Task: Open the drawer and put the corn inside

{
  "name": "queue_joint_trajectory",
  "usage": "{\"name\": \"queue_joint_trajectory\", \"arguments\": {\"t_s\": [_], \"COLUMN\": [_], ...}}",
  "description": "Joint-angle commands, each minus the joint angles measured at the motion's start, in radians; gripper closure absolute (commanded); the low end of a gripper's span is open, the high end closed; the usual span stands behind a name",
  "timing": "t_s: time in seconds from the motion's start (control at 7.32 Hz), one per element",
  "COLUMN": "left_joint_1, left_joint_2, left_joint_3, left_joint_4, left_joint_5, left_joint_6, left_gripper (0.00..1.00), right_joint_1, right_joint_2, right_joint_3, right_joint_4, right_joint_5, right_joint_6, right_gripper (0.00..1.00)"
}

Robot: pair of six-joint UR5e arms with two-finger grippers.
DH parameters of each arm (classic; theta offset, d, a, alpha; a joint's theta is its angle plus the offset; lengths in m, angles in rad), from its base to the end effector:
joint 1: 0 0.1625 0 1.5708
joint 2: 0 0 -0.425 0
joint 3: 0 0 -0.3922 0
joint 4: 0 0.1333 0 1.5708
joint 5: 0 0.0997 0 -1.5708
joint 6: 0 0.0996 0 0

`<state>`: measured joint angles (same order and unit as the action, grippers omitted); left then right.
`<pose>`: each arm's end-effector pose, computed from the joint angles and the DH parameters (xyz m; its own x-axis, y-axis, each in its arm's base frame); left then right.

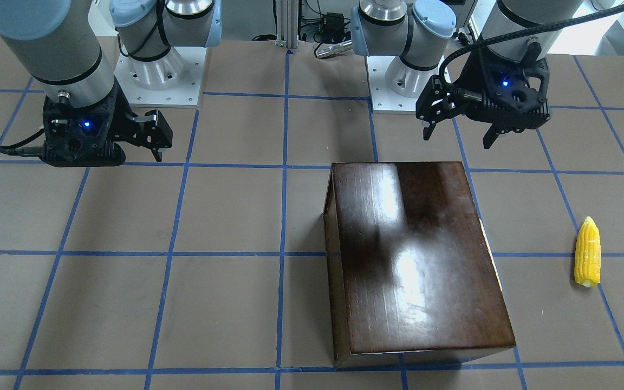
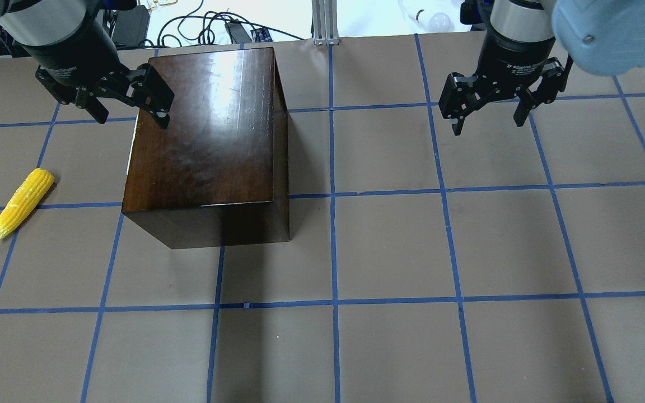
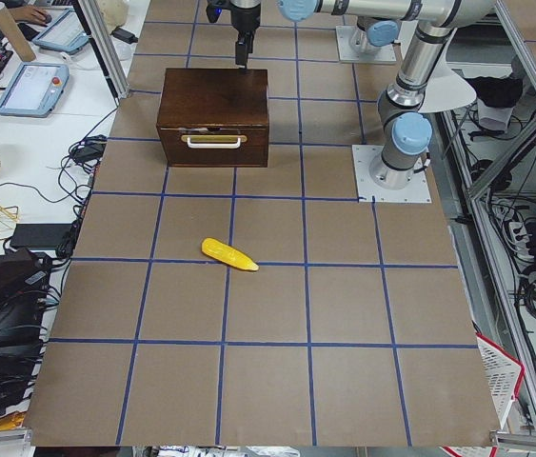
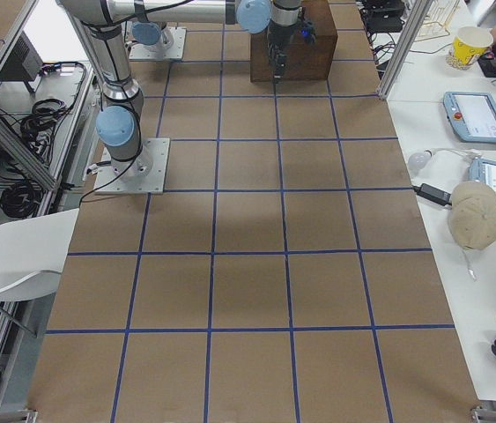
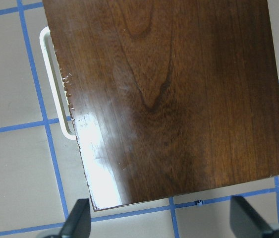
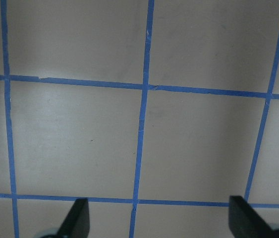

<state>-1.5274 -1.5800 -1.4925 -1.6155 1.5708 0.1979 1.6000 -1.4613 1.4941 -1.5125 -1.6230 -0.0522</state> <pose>-0.1116 -0.5026 0.5174 -0.9881 0.1538 -0.0048 0.1539 0.9878 -0.0239 0.1435 -0.5247 0.4640 -0.9952 -0.0858 0.0472 -0.0811 0.9923 0.0936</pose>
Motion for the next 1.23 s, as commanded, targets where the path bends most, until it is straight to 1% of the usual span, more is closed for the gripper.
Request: {"name": "queue_joint_trajectory", "arguments": {"t_s": [0.0,0.41,1.09], "left_joint_1": [0.0,0.0,0.0], "left_joint_2": [0.0,-0.006,-0.028], "left_joint_3": [0.0,0.0,0.029], "left_joint_4": [0.0,0.0,-0.009], "left_joint_5": [-0.002,0.0,-0.003], "left_joint_6": [0.0,-0.003,-0.023], "left_gripper": [0.0,0.0,0.0], "right_joint_1": [0.001,0.0,0.0], "right_joint_2": [0.001,0.001,0.001], "right_joint_3": [0.0,0.0,0.0], "right_joint_4": [0.0,0.0,0.0], "right_joint_5": [0.0,0.0,0.0], "right_joint_6": [0.0,0.0,0.0], "right_gripper": [0.0,0.0,0.0]}}
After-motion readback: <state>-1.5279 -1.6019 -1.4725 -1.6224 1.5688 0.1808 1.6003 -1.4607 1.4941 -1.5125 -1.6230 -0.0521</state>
